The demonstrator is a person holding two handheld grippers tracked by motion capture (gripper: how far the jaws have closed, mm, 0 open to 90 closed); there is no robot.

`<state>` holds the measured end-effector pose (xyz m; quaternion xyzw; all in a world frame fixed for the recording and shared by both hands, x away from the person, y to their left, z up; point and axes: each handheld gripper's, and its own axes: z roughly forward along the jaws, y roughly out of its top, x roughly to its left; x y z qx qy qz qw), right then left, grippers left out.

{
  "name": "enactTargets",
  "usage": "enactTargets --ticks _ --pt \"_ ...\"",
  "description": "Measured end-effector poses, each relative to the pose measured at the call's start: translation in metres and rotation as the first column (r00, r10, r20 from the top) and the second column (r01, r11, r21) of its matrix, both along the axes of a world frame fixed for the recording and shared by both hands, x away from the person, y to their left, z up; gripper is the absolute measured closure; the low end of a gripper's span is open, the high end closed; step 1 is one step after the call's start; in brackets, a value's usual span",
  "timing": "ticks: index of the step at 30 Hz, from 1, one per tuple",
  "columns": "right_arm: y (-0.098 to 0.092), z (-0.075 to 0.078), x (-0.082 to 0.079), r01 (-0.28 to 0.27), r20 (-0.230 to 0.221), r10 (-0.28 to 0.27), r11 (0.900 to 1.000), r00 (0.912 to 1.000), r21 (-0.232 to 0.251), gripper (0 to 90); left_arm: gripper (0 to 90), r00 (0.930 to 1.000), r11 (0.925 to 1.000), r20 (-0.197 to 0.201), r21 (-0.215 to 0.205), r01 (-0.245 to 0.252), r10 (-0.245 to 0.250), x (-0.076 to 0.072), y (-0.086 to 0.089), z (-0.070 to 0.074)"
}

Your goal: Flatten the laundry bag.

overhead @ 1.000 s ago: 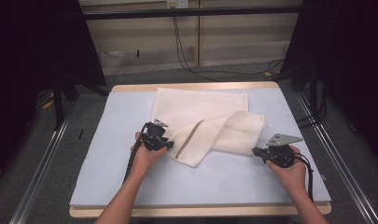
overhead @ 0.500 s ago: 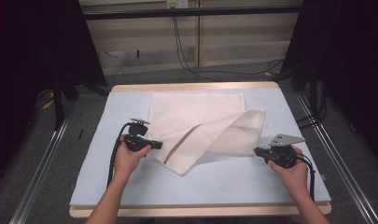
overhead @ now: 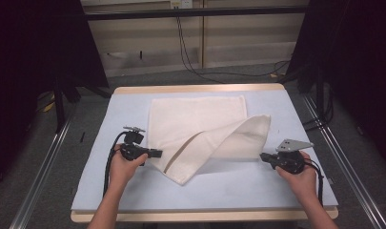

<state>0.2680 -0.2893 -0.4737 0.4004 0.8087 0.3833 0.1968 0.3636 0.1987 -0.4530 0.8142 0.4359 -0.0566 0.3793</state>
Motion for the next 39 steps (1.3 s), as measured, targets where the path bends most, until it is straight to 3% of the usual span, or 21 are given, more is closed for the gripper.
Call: enactTargets --ticks 5,7,11,12,15,20,22,27,30,33,35,37,39 --pt "0.0 -0.001 0.001 0.0 -0.01 0.0 1.0 0.9999 0.003 89.8 83.0 0.9998 0.9996 -0.02 0.026 0.006 -0.005 0.01 -0.006 0.007" --pt "0.001 -0.002 0.001 0.0 -0.009 0.0 1.0 1.0 0.001 89.8 82.7 0.9996 0.9981 -0.018 0.057 0.023 -0.022 0.012 -0.008 0.009" --pt "0.001 -0.003 -0.001 -0.008 -0.017 0.008 1.0 0.9998 -0.013 89.9 82.1 0.9997 0.9983 -0.02 0.056 0.018 -0.017 0.007 -0.011 0.003" --pt "0.001 -0.003 -0.001 -0.018 -0.023 0.018 1.0 0.9996 -0.016 89.9 82.2 0.9988 0.9967 -0.028 0.07 0.041 -0.039 0.005 -0.012 0.002" --pt "0.0 -0.004 -0.004 -0.031 -0.02 0.03 0.999 0.9993 -0.029 89.9 82.1 0.9997 0.9993 -0.017 0.034 0.015 -0.014 0.001 -0.009 -0.001" --pt "-0.003 -0.006 -0.009 -0.03 -0.028 0.029 0.998 0.9992 -0.055 90.0 82.0 0.9997 0.9999 -0.018 -0.007 0.014 -0.014 -0.006 0.004 -0.004" --pt "-0.008 -0.007 -0.01 -0.017 -0.03 0.016 0.999 0.9994 -0.042 90.0 82.0 0.9997 0.9997 -0.02 -0.022 0.014 -0.014 -0.008 0.007 -0.006" --pt "-0.02 -0.002 -0.004 0.074 -0.022 -0.073 0.997 0.997 0.029 88.4 81.9 0.9996 0.9994 -0.013 -0.023 0.024 -0.025 -0.007 0.007 -0.008" --pt "-0.016 0.001 0.005 0.069 -0.013 -0.069 0.998 0.9975 0.009 86.7 82.0 0.9993 0.9993 -0.007 -0.011 0.035 -0.035 -0.007 0.008 -0.008" --pt "-0.013 0.002 0.016 0.071 0.003 -0.071 0.996 0.9975 0.047 85.1 82.1 0.9991 0.9991 -0.007 -0.005 0.042 -0.042 -0.007 0.006 -0.008" --pt "-0.013 0.004 0.022 0.051 0.01 -0.053 0.991 0.9986 0.126 85.1 82.1 0.999 0.999 -0.007 0.007 0.044 -0.044 -0.006 0.006 -0.008" --pt "-0.011 0.006 0.025 -0.01 0.026 0.004 0.977 0.9997 0.214 84.7 82.1 0.999 0.999 -0.008 0.007 0.044 -0.044 -0.006 0.006 -0.008" --pt "-0.009 0.005 0.023 -0.081 0.016 0.079 0.97 0.9967 0.227 84.7 81.7 0.9991 0.9991 -0.008 0.003 0.042 -0.042 -0.008 0.006 -0.007"
